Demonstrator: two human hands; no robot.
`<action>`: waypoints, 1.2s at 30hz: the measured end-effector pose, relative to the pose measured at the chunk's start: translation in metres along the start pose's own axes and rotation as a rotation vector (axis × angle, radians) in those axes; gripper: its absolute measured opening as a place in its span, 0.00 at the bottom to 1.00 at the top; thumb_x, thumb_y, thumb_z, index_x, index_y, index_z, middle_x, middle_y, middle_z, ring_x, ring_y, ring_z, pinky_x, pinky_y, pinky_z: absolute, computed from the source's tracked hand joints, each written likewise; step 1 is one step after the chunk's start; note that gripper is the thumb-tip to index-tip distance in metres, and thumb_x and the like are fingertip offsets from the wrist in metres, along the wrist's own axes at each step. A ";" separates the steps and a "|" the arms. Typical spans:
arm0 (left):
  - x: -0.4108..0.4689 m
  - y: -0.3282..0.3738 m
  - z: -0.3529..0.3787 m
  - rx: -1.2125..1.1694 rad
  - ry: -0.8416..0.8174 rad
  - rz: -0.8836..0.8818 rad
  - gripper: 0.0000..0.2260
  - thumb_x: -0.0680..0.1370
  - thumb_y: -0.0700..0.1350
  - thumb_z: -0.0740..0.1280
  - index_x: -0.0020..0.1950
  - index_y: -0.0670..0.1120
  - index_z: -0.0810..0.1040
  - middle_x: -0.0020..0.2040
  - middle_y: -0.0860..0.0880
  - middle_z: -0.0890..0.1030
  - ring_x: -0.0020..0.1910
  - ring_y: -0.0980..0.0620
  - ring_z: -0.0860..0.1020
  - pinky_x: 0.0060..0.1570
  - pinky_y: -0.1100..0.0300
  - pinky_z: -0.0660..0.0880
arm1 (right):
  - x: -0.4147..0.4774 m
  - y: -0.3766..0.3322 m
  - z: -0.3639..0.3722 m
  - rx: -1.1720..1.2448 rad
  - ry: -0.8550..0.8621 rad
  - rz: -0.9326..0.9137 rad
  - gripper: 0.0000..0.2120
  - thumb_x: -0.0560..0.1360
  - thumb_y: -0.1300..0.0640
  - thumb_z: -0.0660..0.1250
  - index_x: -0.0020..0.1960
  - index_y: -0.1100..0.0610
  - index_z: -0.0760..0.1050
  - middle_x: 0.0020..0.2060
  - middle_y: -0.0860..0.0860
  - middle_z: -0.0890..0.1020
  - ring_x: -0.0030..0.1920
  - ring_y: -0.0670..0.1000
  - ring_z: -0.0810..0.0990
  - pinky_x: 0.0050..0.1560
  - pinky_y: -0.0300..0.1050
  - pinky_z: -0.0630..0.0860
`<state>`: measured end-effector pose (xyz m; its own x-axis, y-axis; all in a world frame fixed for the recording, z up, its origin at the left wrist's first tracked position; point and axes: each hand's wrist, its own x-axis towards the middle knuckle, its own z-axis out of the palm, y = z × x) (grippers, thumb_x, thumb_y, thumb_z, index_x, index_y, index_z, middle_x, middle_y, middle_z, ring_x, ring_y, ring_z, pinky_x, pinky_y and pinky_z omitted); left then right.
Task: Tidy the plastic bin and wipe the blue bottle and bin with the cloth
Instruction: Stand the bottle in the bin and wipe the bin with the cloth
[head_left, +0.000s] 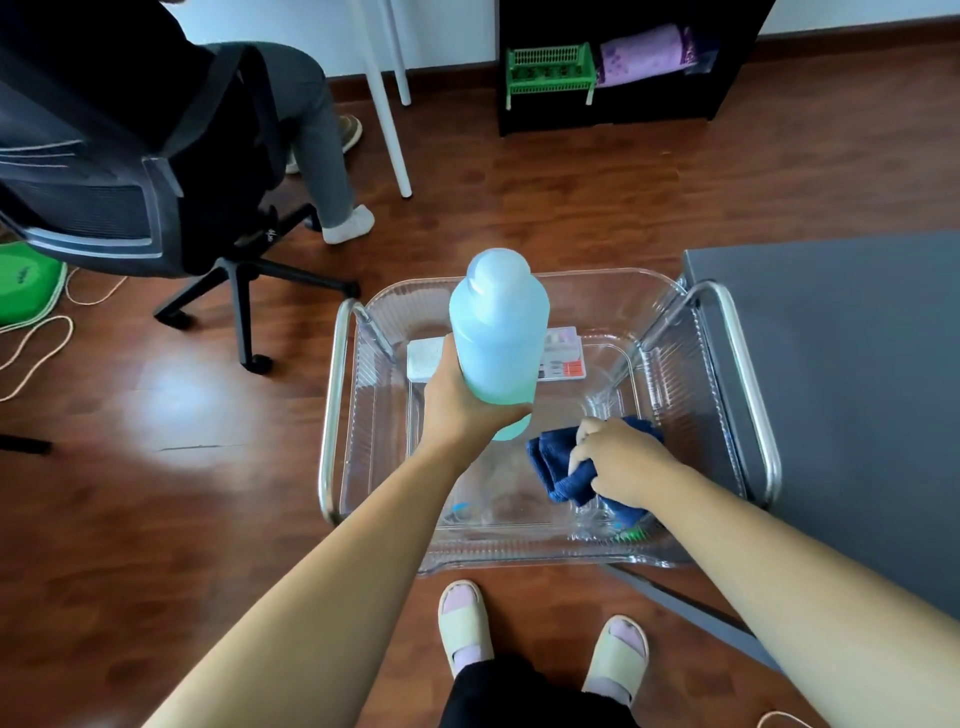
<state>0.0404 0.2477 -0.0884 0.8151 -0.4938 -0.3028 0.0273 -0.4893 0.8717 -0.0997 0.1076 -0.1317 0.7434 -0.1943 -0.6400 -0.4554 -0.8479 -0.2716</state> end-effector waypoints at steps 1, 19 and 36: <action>0.000 0.000 0.002 0.008 -0.008 0.005 0.34 0.58 0.43 0.80 0.60 0.55 0.70 0.48 0.63 0.77 0.48 0.64 0.75 0.36 0.71 0.71 | -0.002 0.001 -0.001 -0.011 0.000 0.018 0.16 0.72 0.66 0.62 0.51 0.49 0.80 0.57 0.48 0.70 0.57 0.53 0.68 0.51 0.53 0.75; -0.029 0.000 -0.014 0.155 -0.112 0.072 0.41 0.62 0.44 0.80 0.69 0.56 0.63 0.63 0.57 0.73 0.57 0.57 0.69 0.50 0.64 0.67 | -0.021 0.007 0.007 -0.065 0.051 0.026 0.25 0.75 0.67 0.59 0.65 0.44 0.73 0.67 0.47 0.67 0.63 0.54 0.67 0.53 0.49 0.70; -0.033 -0.008 -0.106 0.920 0.041 0.323 0.35 0.76 0.47 0.67 0.78 0.47 0.53 0.79 0.51 0.45 0.77 0.49 0.43 0.73 0.51 0.55 | 0.005 0.018 0.006 0.011 0.131 0.113 0.23 0.76 0.59 0.65 0.68 0.44 0.69 0.68 0.51 0.66 0.63 0.59 0.70 0.57 0.54 0.72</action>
<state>0.0753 0.3441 -0.0443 0.7242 -0.6857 -0.0732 -0.6489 -0.7136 0.2640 -0.1066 0.0945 -0.1441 0.7445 -0.3507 -0.5681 -0.5441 -0.8119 -0.2117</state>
